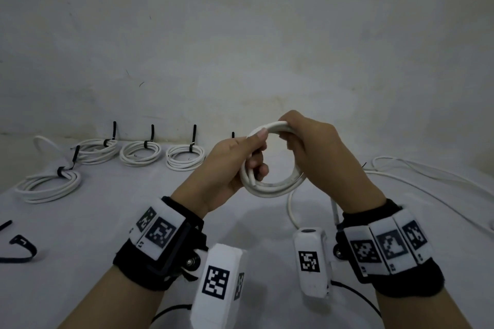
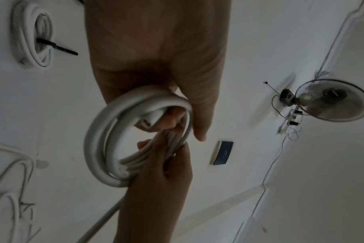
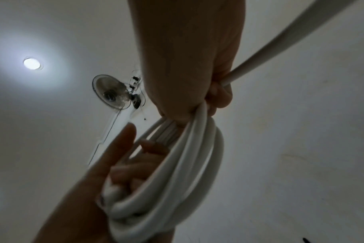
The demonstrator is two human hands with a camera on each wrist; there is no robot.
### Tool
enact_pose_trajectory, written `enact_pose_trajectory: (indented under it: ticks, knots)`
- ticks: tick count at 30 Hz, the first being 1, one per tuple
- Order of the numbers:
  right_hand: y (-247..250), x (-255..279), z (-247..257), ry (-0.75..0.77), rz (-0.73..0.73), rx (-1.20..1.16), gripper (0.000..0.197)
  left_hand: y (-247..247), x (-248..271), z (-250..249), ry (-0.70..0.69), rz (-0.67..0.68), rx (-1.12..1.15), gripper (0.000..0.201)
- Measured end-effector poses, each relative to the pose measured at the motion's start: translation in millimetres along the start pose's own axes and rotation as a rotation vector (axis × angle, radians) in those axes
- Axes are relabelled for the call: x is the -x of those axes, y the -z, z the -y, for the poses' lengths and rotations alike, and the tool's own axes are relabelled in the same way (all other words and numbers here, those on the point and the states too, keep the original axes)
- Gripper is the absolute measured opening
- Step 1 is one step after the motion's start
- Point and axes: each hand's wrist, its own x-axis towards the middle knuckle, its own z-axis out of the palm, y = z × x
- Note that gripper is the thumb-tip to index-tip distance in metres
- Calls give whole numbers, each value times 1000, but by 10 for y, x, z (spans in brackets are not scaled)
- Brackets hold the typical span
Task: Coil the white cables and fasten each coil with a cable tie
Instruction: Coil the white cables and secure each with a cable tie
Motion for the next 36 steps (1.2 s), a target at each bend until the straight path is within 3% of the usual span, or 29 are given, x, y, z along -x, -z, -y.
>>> enact_pose_trajectory:
  ticks: [11,17,22,26,31,36]
  knots:
    - [9,-8,14,6,-47,-73,18,-110,1,-21,-93,-115,62,34]
    - [118,-20,-62,-28,-169,-147,23,69,-43,-140,-151,-207,268,35]
    - [147,5,-32,-188,4,-240,10,141,-60,-134,-188,-250,335,35]
    - [172,-6,-50,-286,39,-379,12,126,-52,-117,-157,-202,397,35]
    - [106,-18,13,-387,-168,-638,16,21,-1,-119,-94,-53,432,32]
    - [56,-37,47,-486,-266,-824,14,-14,18,-112,-87,-1,370,30]
